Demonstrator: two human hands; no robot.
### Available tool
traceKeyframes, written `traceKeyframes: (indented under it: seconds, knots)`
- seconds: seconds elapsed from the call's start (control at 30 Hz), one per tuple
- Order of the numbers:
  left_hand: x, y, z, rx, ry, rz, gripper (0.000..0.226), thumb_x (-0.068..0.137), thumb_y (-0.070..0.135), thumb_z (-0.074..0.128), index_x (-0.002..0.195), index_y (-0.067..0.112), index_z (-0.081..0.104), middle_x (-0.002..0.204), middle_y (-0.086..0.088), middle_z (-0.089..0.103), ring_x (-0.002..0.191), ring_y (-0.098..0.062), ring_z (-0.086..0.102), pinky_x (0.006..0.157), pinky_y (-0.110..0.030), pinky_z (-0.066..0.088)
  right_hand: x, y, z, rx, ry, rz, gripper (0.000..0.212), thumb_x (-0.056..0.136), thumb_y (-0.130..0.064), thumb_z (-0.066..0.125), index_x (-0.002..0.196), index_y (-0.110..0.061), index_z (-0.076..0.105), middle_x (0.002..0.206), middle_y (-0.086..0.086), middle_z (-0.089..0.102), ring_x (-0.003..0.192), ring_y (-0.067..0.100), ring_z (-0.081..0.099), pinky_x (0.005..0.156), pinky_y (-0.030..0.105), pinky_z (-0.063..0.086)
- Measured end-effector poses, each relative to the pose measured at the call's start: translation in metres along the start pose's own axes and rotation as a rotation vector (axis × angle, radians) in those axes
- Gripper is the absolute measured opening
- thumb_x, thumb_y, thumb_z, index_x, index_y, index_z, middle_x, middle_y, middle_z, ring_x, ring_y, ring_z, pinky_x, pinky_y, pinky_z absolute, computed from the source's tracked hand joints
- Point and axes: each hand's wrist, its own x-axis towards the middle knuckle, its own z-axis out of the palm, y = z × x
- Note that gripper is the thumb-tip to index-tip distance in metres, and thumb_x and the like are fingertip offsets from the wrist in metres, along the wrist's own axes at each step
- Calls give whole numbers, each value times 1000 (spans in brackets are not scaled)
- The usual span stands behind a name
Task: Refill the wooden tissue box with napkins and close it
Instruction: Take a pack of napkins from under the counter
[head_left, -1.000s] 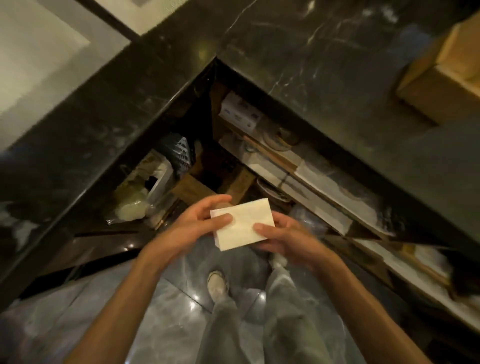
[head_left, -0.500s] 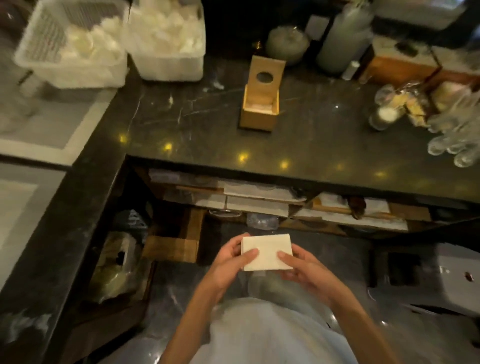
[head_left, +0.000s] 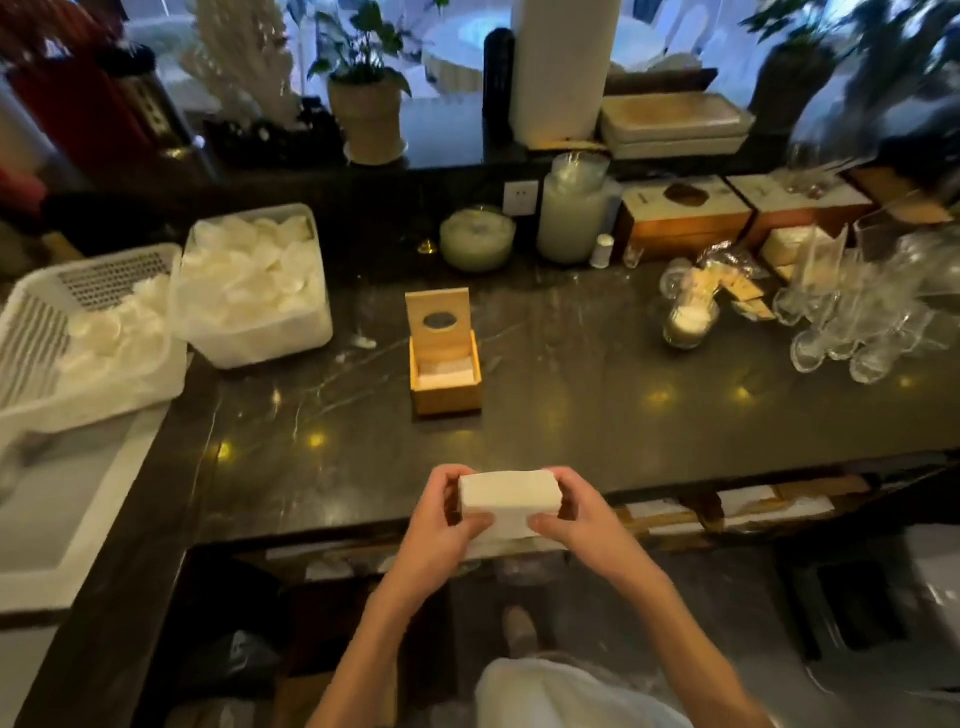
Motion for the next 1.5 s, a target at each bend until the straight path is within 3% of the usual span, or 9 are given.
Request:
traceKeyframes:
  seconds: [0.23,0.43,0.53,0.63,0.83,0.93,1.07,1.3,1.5]
  knots:
    - [136,28,15,396,-45,235,39,92,18,63,121,33,43,121,10,51,114,-2,50,96,-24,47,106,-30,-69,-519,230,-282,41,81,-27,78,115,-34,56,120,-17,52,119,-1,37,96,21,36]
    - [228,28,30,560,-35,379,42,92,20,61,127,35,45,126,14,48,117,-2,46,101,-27,46,181,-33,-104,-375,274,-235,41,84,-22,74,116,-38,54,115,-21,57,109,-7,54,84,12,45]
    - [258,22,36,533,-21,320,43,92,19,62,126,37,44,127,15,47,118,-1,44,102,-23,44,210,-23,-108,-293,281,-160,42,87,-13,71,117,-38,55,112,-22,61,109,-7,56,79,11,48]
    - [282,8,39,519,-36,234,49,90,12,62,126,38,42,128,13,46,121,-2,42,104,-26,44,235,-8,-107,-265,273,-119,44,88,-6,67,116,-37,55,113,-19,62,112,-3,57,89,19,52]
    - [295,-46,59,553,-113,78,48,91,8,58,131,27,41,133,3,43,125,-12,44,107,-28,42,256,39,-96,-302,138,83,49,89,0,64,126,-28,47,120,-8,57,125,15,53,83,8,43]
    - [293,-67,73,489,-96,-27,59,89,2,58,139,23,35,139,-1,36,129,-16,41,113,-37,40,253,53,-88,-195,137,181,76,88,0,66,150,-19,27,133,-5,47,130,11,43,100,20,37]
    - [296,-77,80,450,-63,-64,58,85,2,63,133,24,39,135,1,39,126,-15,43,109,-37,44,252,59,-82,-54,141,231,92,89,0,66,155,-21,5,135,-4,45,130,12,42,102,23,34]
    - [306,-80,76,455,-74,-82,58,86,0,62,133,24,40,133,2,41,126,-14,43,109,-33,44,261,68,-82,1,171,171,65,90,3,63,138,-29,34,115,-18,54,103,-18,51,80,-1,41]
    - [302,-76,77,448,-43,-82,45,89,5,62,125,25,45,128,2,44,122,-12,46,104,-28,47,266,73,-89,3,127,230,81,89,-2,67,154,-18,21,135,0,56,123,6,50,93,14,44]
